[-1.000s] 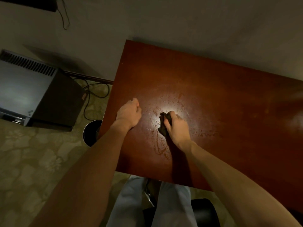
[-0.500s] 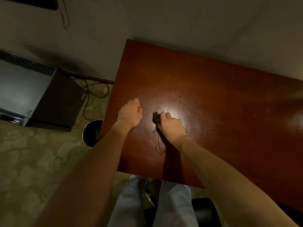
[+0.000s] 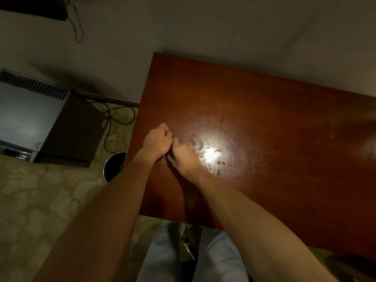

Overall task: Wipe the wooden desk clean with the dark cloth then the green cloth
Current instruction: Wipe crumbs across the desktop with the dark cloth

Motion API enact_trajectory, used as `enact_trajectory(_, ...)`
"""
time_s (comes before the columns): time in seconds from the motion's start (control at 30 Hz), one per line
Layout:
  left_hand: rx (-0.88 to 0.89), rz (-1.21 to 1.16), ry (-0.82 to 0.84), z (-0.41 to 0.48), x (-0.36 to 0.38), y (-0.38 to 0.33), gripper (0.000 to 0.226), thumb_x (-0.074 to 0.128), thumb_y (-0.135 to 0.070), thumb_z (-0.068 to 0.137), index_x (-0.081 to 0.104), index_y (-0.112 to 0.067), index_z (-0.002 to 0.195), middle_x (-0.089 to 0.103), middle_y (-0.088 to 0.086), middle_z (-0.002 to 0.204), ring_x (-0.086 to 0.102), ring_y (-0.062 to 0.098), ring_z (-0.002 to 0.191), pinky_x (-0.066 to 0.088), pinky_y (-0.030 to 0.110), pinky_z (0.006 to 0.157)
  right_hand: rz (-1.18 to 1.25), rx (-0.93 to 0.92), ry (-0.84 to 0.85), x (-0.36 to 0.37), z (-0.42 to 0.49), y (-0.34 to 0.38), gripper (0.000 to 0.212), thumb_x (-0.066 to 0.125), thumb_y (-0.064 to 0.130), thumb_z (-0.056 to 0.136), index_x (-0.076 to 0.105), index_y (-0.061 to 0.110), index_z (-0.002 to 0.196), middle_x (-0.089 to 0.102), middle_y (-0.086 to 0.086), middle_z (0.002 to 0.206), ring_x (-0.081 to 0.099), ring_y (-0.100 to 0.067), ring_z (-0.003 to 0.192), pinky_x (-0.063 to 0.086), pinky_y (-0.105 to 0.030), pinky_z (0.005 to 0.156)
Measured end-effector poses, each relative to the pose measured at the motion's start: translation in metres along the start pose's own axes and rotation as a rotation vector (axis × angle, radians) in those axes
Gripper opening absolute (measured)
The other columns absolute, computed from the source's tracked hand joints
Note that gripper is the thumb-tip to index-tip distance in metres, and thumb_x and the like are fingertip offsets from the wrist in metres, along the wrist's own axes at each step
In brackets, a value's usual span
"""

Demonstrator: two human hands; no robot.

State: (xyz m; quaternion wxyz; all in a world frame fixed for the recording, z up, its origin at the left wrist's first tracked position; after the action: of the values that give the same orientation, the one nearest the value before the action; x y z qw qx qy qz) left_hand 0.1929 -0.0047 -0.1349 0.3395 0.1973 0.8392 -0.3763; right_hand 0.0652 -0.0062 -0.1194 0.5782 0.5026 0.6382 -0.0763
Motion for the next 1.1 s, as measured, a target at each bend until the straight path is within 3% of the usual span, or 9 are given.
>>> enact_trajectory(0.13,-0.105,-0.322,0.004,0.005,-0.001,0.01,0.031,0.04,-0.033,0.11,0.064,-0.016,0.1,0.071,0.009,0.097,0.067,0.027,0.089,0.052,0.041,0.085,0.316,0.109,-0.13,-0.024,0.012,-0.01,0.019,0.066,0.011,0.1,0.048,0.008,0.106,0.065,-0.007,0.091,0.064,-0.024,0.08,0.042,-0.021,0.065)
enact_trajectory(0.2,-0.158,-0.488,-0.005,0.006,-0.003,0.015,0.034,0.039,-0.034,0.111,0.063,-0.017,0.095,0.073,0.01,0.09,0.069,0.025,0.082,0.054,0.042,0.083,0.416,0.171,-0.201,-0.045,0.02,-0.023,0.019,0.065,0.015,0.1,0.054,0.005,0.112,0.071,-0.007,0.096,0.071,-0.025,0.082,0.057,-0.029,0.067)
enact_trajectory(0.33,-0.154,-0.504,0.028,-0.001,-0.006,0.018,0.028,0.046,-0.033,0.11,0.065,-0.017,0.098,0.074,0.008,0.091,0.072,0.025,0.087,0.056,0.041,0.082,0.571,0.278,-0.266,-0.088,0.023,-0.052,0.023,0.063,0.014,0.103,0.057,0.004,0.123,0.067,0.001,0.101,0.066,-0.005,0.082,0.053,-0.009,0.062)
enact_trajectory(0.43,-0.129,-0.457,0.033,-0.007,-0.005,0.019,0.025,0.048,-0.029,0.107,0.067,-0.016,0.098,0.075,0.007,0.095,0.073,0.028,0.093,0.056,0.044,0.089,0.534,0.328,-0.278,-0.092,0.009,-0.075,0.023,0.063,0.017,0.104,0.057,0.005,0.123,0.068,0.0,0.104,0.067,-0.007,0.086,0.055,-0.013,0.063)
enact_trajectory(0.6,-0.088,-0.423,0.024,-0.017,-0.004,0.02,0.02,0.049,-0.028,0.107,0.067,-0.018,0.103,0.072,0.004,0.098,0.07,0.025,0.096,0.053,0.037,0.086,0.458,0.401,-0.174,-0.047,-0.029,-0.084,0.019,0.061,0.019,0.105,0.054,0.008,0.119,0.07,-0.006,0.101,0.071,-0.017,0.083,0.064,-0.033,0.069)
enact_trajectory(0.77,-0.087,-0.423,0.009,-0.021,-0.003,0.025,0.019,0.049,-0.027,0.107,0.066,-0.019,0.105,0.072,0.005,0.101,0.07,0.025,0.098,0.051,0.034,0.083,0.361,0.219,-0.135,0.001,-0.023,-0.036,0.015,0.061,0.022,0.104,0.053,0.013,0.113,0.069,-0.008,0.099,0.07,-0.021,0.08,0.062,-0.038,0.071)
enact_trajectory(0.87,-0.095,-0.42,0.011,-0.023,-0.005,0.026,0.018,0.049,-0.029,0.105,0.065,-0.022,0.1,0.073,0.005,0.099,0.071,0.025,0.096,0.055,0.042,0.092,0.095,0.103,-0.04,0.015,-0.012,-0.018,0.021,0.062,0.017,0.102,0.045,0.013,0.114,0.067,-0.013,0.099,0.069,-0.031,0.078,0.06,-0.046,0.068)
enact_trajectory(0.97,-0.093,-0.43,0.014,-0.021,-0.005,0.027,0.02,0.049,-0.033,0.103,0.066,-0.023,0.099,0.073,0.004,0.098,0.07,0.025,0.095,0.056,0.047,0.096,-0.152,0.046,0.022,0.018,-0.009,-0.008,0.026,0.062,0.009,0.101,0.044,0.011,0.119,0.062,-0.017,0.109,0.069,-0.036,0.081,0.057,-0.042,0.064)
enact_trajectory(1.1,-0.092,-0.44,0.034,-0.021,-0.008,0.028,0.023,0.047,-0.038,0.099,0.066,-0.024,0.095,0.073,0.004,0.098,0.07,0.025,0.095,0.055,0.048,0.097,-0.15,0.036,0.037,0.018,0.001,0.01,0.021,0.058,0.016,0.104,0.049,0.004,0.119,0.064,-0.02,0.111,0.069,-0.041,0.092,0.05,-0.043,0.068)
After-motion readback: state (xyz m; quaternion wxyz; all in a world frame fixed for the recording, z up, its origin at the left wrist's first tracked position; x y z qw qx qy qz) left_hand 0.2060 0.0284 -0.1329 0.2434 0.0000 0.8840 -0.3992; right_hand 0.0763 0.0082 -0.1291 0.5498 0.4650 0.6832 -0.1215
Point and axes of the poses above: each hand's wrist, its own z-axis towards the middle knuckle, its own x-axis out of the palm, y = z × x, the point moved 4 cm from there along z, towards the middle knuckle
